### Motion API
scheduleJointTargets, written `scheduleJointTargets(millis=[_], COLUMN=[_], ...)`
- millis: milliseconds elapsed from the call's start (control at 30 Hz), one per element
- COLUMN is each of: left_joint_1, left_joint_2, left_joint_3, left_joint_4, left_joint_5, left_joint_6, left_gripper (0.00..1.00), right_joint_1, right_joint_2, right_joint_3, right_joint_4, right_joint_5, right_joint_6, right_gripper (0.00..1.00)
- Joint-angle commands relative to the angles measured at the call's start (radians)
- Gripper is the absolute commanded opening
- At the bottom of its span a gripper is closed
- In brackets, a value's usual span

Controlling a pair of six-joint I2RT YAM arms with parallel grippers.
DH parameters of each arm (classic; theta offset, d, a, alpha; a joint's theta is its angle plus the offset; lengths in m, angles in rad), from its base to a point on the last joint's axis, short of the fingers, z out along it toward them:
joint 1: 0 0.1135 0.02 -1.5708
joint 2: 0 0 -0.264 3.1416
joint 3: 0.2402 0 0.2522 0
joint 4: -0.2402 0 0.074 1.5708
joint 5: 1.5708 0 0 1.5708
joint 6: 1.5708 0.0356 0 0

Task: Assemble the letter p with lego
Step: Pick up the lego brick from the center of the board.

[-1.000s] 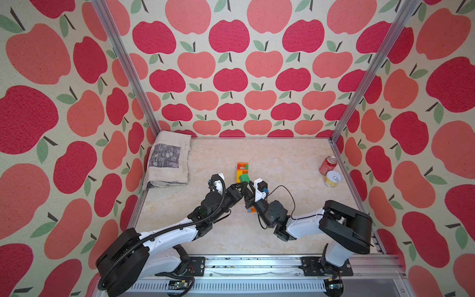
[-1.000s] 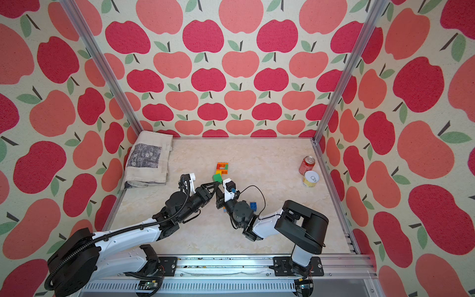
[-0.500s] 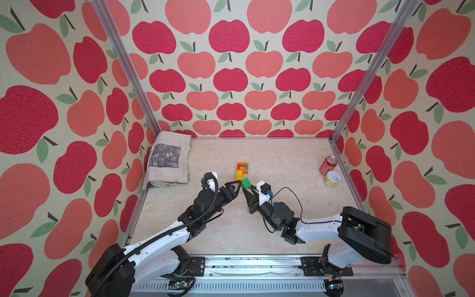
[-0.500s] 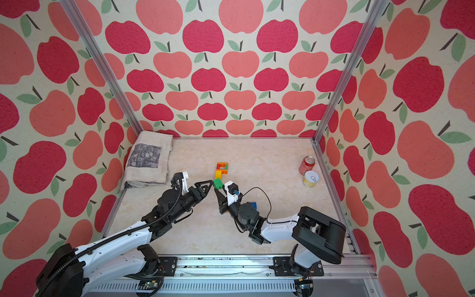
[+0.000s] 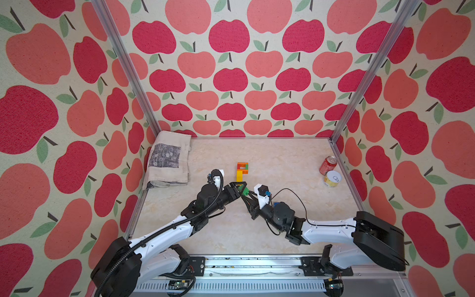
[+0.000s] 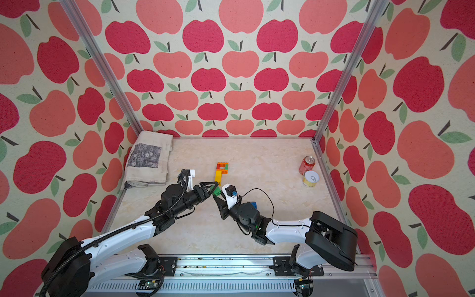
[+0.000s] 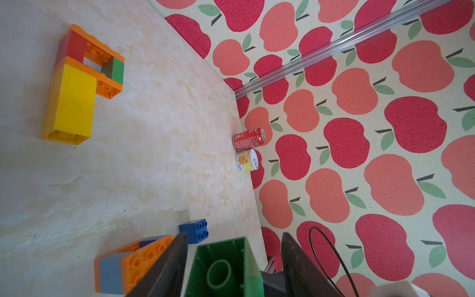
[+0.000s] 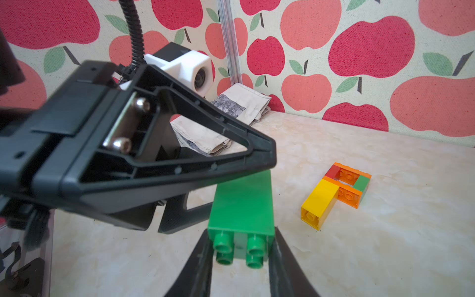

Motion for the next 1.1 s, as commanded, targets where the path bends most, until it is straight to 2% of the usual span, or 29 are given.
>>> scheduleJointTargets(millis=[0, 367, 800, 1067], left_joint_1=[0.004, -0.002, -0.043, -0.05], left_joint_2=[0.003, 0.003, 0.045, 0.044], left_joint_3=[0.035, 0.029, -0.004, 0.006], left_joint_4=[-0.02, -0.009, 0.066, 0.042], left_joint_5=[0.027, 0.017, -0.045, -0.051], left_joint_6=[0.025, 0.017, -0.032, -0.022], left_gripper=[0.56, 0.4, 0.39, 0.4], right_joint_1=[0.0, -0.006, -0.006, -0.007], right_joint_2=[-0.011, 0.005, 0.033, 0.04], right_joint_3=[-0.006, -0.017, -0.038, -0.042], right_joint_4=[-0.019, 0.017, 0.107, 0.13], right_joint_5=[-0.015, 0.003, 0.033, 0.035], right_joint_6=[0.017, 0.008, 0.014, -0.001], right_gripper=[0.15, 0.18, 0.4, 0.43])
